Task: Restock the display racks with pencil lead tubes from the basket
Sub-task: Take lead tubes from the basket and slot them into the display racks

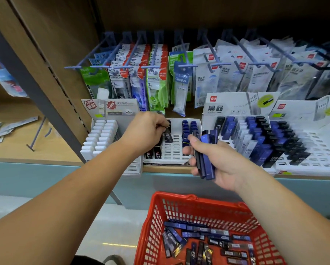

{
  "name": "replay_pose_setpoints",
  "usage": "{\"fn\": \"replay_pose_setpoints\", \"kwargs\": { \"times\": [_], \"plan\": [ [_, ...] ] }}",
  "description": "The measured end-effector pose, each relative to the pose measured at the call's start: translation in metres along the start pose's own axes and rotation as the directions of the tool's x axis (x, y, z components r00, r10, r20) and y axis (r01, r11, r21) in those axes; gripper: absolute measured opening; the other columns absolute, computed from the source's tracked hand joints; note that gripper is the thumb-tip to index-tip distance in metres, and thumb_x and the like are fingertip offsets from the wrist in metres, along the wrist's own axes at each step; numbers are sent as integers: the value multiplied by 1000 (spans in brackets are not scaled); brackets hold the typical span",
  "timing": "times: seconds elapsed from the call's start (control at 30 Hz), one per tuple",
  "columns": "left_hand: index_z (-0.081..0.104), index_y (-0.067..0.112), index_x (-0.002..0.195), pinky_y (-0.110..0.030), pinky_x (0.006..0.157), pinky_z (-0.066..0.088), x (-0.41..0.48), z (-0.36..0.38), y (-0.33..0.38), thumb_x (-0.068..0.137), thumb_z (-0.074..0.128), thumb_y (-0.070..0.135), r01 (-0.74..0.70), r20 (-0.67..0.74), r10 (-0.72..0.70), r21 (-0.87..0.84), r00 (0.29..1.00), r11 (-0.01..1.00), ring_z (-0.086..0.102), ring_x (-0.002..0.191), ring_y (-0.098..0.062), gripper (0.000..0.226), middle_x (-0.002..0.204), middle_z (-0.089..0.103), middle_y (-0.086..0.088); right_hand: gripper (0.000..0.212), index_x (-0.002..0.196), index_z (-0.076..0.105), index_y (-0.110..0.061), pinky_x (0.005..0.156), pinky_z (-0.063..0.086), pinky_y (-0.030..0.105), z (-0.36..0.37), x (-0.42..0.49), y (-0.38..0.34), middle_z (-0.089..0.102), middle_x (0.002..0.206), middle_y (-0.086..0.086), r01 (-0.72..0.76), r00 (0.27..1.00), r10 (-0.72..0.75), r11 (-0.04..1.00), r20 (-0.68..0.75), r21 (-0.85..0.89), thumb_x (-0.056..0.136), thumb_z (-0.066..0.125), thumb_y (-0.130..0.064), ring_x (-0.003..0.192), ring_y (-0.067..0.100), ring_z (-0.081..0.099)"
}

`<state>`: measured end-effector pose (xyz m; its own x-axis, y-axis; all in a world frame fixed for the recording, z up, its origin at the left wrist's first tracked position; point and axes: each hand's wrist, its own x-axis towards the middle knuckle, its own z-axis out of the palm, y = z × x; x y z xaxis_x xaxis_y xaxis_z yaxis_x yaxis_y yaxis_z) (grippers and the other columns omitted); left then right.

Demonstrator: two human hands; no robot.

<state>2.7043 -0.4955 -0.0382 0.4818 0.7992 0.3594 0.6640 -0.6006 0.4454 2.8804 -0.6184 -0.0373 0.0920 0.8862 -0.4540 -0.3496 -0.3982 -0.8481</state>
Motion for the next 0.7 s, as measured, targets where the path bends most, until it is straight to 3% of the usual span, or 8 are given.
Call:
{"fn": "replay_pose_setpoints", "kwargs": {
  "times": [0.17,0.3,0.4,0.5,0.7],
  "plan": [
    [82,11,102,-19,86,44,3,0,-4,91,72,2,-64,19,64,-4,998,998,71,97,-20,17,102,79,-3,22,114,68,0,57,55,31,-3,-2,-3,78,100,14,29,999,-29,999,17,16,100,64,-16,67,17,63],
    [82,10,100,-21,89,47,3,-1,-10,89,71,-2,-97,24,97,5,995,995,72,98,-22,20,102,79,-3,24,118,67,-1,54,53,31,-5,-6,-4,77,94,13,46,999,-47,999,20,28,99,65,-16,64,19,63],
    [83,10,96,-33,91,55,2,1,-9,88,70,-3,-130,76,128,20,989,991,72,95,-26,19,98,79,-6,27,120,68,-7,48,47,31,-6,-10,-5,76,95,12,41,999,-42,998,26,38,98,66,-21,63,21,62],
    [82,9,91,-43,81,57,1,4,-8,85,69,-4,-182,83,179,35,980,983,68,88,-29,19,91,73,-8,28,124,66,-9,43,39,27,-7,-12,-7,77,102,13,16,997,-21,998,78,64,99,62,-22,63,21,61],
    [79,11,111,-47,80,57,-1,6,-3,93,64,7,-97,101,82,146,991,985,59,104,-31,24,106,60,-9,27,118,61,3,43,36,24,-11,-16,-10,75,115,16,-10,990,-2,996,144,83,104,52,-19,68,19,58]
  ]
}}
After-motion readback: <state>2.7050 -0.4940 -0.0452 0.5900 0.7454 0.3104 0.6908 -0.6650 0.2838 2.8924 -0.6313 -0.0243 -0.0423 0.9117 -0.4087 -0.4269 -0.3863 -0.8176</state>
